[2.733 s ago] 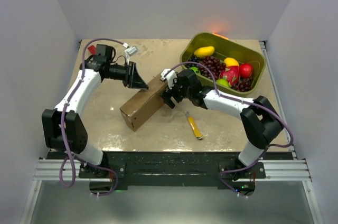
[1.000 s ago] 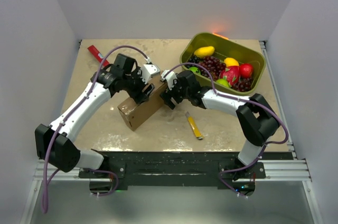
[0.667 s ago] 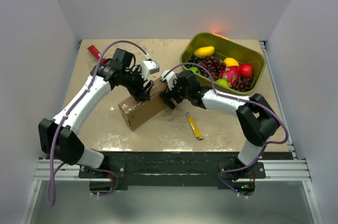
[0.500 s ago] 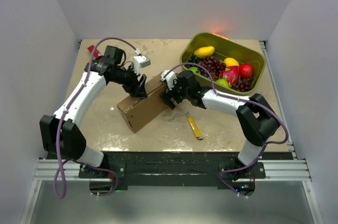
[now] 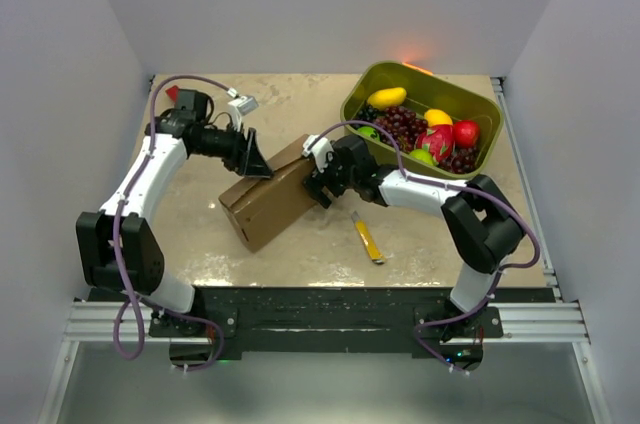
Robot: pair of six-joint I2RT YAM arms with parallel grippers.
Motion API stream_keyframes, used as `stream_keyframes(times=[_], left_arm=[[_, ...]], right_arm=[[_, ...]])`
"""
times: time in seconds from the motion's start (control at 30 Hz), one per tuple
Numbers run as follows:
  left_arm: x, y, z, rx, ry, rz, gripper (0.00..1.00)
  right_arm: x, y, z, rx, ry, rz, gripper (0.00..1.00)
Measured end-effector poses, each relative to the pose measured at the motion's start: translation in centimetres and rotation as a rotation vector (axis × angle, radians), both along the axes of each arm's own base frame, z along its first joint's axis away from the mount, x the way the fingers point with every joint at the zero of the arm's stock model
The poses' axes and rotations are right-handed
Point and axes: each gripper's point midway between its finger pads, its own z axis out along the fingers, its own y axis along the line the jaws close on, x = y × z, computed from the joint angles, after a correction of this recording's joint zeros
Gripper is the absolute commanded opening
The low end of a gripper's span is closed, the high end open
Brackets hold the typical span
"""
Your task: Unpack the express box
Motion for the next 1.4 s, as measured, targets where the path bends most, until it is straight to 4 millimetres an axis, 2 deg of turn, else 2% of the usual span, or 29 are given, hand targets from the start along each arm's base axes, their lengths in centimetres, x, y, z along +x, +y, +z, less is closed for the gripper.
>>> stream_keyframes(times=[0.07,0.33,0.63,1.13,1.4], left_arm=[[0.2,0.1,0.1,-0.039,0.019,0.016,0.31],[0.9,1.5,-0.1,-0.178,0.077,0.086,0.27],[0.1,2.0,0.1,-0.247,0.115,0.114,0.22],[-0.4,2.4,0.5,-0.378,0.246,0.147,0.13],[-0.2,4.7,-0.2,-0.447,0.346,0.204,0.08]], right_arm=[[0.3,0.1,-0.1,0.002,-0.009,-0.001,0.92],[1.6,0.0,0.3,-0.011,-0.061,-0.045,0.95],[3.0,-1.2,1.0,-0.051,-0.126,-0.102,0.94],[3.3,-1.1,1.4,-0.053,-0.154,-0.095,0.93],[2.3,-1.9,2.6,-0.052,-0.176,-0.076,0.93]])
